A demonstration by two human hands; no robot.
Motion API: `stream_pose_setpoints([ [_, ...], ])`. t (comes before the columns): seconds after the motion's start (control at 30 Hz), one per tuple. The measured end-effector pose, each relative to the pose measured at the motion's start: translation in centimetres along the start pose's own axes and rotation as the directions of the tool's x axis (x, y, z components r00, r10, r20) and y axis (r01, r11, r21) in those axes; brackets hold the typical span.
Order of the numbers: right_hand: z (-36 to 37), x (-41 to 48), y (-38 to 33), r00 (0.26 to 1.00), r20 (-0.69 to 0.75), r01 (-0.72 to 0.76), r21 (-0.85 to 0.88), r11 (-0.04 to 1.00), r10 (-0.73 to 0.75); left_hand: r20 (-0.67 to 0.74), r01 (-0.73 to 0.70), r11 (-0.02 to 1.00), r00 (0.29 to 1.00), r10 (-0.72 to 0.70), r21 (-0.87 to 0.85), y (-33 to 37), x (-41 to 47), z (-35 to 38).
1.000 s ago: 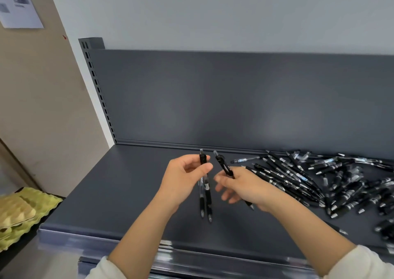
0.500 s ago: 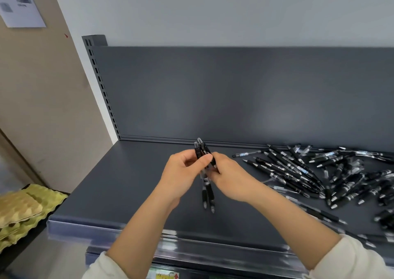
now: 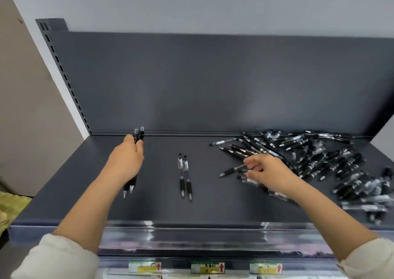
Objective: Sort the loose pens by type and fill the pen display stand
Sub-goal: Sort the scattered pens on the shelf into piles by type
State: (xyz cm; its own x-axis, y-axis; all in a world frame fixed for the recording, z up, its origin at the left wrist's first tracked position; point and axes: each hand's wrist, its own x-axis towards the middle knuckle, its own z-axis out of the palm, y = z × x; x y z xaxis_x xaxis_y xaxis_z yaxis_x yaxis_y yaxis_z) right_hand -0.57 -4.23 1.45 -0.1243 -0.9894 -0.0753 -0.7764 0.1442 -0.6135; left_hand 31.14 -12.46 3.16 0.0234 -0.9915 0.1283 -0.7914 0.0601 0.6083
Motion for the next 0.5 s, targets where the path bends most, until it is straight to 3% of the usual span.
stream_pose_setpoints([
  [0.17,-0.5,-1.3,3.0,0.998,-0.042,-0.054,-0.077,0.996,0.051,0.078,-0.01,0.949,0.997,-0.016,0.315,-1.9,1.3,3.2],
  [0.37,-1.1,-2.4,4.1,0.997,-0.047,-0.072,-0.111,0.991,0.067,0.14,0.026,0.876,0.984,-0.106,0.482,-3.9,2.4,4.5],
  [0.5,-0.9,-2.7,4.2,0.995,-0.034,-0.096,-0.098,0.99,0.093,0.092,0.026,0.848,0.992,-0.088,0.53,-4.5,2.3,4.8],
])
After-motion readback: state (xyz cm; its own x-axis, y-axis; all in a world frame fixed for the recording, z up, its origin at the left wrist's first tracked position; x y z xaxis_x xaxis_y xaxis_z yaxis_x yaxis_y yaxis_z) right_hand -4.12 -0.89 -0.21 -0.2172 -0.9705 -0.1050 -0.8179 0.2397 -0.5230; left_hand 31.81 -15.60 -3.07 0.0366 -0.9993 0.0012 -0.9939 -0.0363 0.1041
